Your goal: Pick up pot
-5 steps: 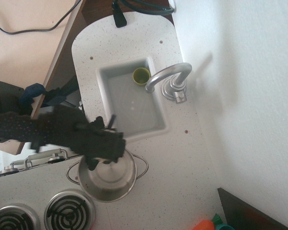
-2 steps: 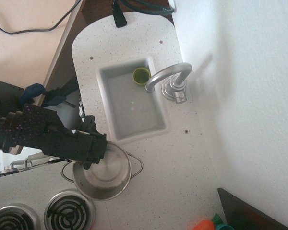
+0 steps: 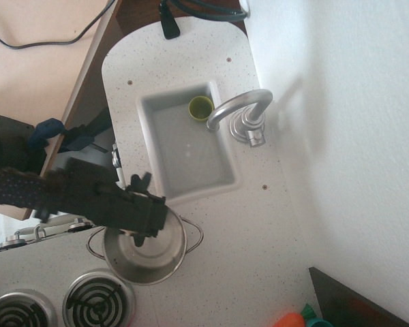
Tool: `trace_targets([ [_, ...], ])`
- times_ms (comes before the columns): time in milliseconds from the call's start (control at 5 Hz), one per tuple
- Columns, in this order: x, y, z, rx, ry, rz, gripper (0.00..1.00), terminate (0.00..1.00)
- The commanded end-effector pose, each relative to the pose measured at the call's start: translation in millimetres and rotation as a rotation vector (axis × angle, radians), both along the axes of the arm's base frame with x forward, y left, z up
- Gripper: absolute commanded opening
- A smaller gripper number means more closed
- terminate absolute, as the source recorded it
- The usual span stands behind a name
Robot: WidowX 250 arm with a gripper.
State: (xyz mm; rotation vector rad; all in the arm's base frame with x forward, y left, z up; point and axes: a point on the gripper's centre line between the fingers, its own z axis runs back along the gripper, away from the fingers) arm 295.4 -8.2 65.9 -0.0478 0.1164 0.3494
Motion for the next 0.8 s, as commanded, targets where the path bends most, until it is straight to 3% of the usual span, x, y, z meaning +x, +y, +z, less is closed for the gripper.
trace_targets([
  [0,12.1,-4.9,14.0,-0.023,-0.116,-0.063,0.00,0.00],
  [600,16.7,-9.9,25.7,-0.021,-0.160,-0.080,0.00,0.00],
])
